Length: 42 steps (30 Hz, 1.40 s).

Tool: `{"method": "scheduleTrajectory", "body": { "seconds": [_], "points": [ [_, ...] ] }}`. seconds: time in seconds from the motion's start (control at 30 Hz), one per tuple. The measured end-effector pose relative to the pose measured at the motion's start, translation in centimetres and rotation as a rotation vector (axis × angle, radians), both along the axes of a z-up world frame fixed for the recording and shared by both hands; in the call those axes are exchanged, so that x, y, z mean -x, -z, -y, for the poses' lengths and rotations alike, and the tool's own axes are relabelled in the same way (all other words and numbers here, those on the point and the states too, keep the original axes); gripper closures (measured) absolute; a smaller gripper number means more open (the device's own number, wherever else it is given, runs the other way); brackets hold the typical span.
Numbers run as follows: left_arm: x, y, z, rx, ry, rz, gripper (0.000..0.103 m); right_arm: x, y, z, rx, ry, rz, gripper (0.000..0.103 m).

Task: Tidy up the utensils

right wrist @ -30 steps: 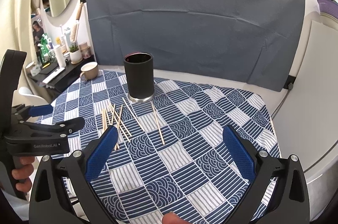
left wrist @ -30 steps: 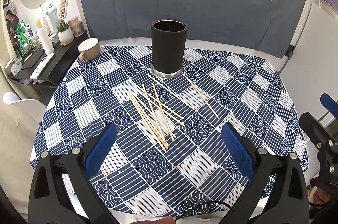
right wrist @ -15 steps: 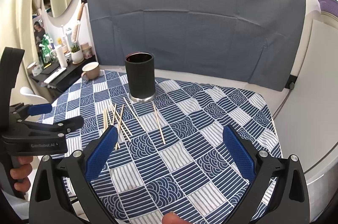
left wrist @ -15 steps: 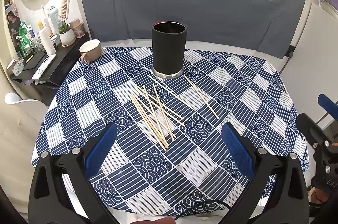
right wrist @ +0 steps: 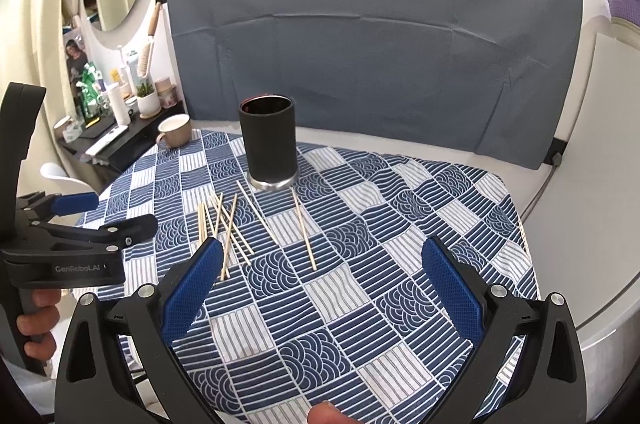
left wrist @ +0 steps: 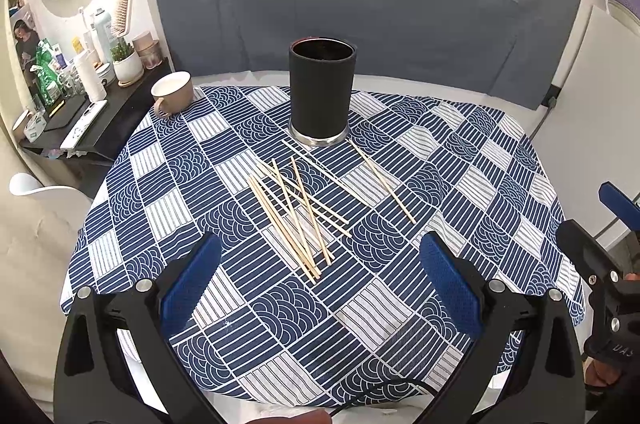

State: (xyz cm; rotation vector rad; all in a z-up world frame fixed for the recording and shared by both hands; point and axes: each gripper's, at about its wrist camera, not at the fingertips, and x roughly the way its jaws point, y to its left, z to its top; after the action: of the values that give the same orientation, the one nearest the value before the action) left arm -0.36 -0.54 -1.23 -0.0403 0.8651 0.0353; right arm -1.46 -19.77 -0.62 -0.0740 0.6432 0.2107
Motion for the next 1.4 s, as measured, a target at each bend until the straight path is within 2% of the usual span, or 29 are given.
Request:
{"method": "scheduleTrajectory", "body": {
  "seconds": [0.63,0.87,1.4],
  "points": [
    [-0.4,0.4,-0.5,0.009,-0.005,-0.016,0.006,-0.9,0.8,0.0,-0.006,0.0,-0.037,0.008],
    [-0.4,0.3,-0.4,-0.017,-0.015,-0.005,0.006,-1.0,1.1,0.1,-0.006,-0.001,-0.051,0.008],
    [-0.6,1.4,-0.8,0.004,-0.015,-0.052,0.006,-0.9,1.1,0.6,-0.018,0.016,-0.058,0.008]
  ]
}}
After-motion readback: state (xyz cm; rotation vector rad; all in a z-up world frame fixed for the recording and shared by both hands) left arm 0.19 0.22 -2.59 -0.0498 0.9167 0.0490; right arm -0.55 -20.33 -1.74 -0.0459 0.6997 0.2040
